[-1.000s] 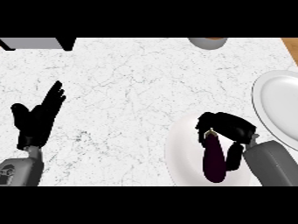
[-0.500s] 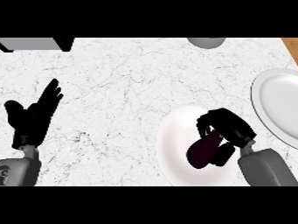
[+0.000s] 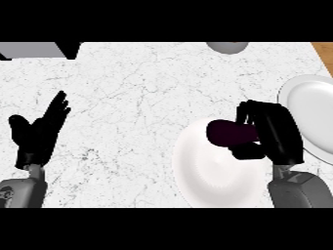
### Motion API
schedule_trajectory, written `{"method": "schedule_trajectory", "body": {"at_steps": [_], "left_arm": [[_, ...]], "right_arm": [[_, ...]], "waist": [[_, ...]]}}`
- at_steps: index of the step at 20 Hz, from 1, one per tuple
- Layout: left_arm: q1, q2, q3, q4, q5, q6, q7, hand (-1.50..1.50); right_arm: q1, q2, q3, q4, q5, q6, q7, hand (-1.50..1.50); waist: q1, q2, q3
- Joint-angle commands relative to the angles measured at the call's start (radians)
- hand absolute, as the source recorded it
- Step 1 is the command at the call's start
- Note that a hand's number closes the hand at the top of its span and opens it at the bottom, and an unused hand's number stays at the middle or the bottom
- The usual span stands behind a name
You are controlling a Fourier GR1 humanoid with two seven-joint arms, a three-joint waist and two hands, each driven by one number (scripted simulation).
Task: Pick the eggplant from the plate and place it in the plate
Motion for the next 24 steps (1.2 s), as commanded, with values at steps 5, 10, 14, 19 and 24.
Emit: {"method": "schedule_trajectory", "body": {"at_steps": [5, 10, 14, 19, 24], "left_arm": [[-0.037, 0.029, 0.037, 0.033, 0.027, -0.044, -0.013, 0.0], [-0.009, 0.021, 0.05, 0.091, 0.031, -0.073, -0.082, 0.0], [0.038, 0.019, 0.021, -0.049, 0.01, -0.052, -0.011, 0.0], [-0.003, -0.004, 0.024, 0.002, -0.012, -0.035, -0.025, 0.0], [-0.007, -0.016, 0.01, -0.024, -0.019, -0.029, 0.016, 0.0]], "right_arm": [[0.092, -0.005, -0.138, -0.252, 0.04, -0.073, 0.154, 1.5], [0.049, -0.003, -0.257, -0.255, -0.072, -0.041, 0.194, 1.5], [0.049, -0.11, -0.462, -0.102, -0.235, -0.073, 0.064, 1.5], [-0.031, -0.213, -0.559, 0.148, -0.276, -0.122, -0.048, 1.5], [-0.132, -0.348, -0.61, 0.445, -0.274, -0.123, -0.152, 1.5]], "waist": [[0.014, 0.007, 0.001], [0.022, 0.009, 0.001], [0.028, 0.009, 0.002], [0.029, 0.01, 0.001], [0.037, 0.013, 0.002]]}}
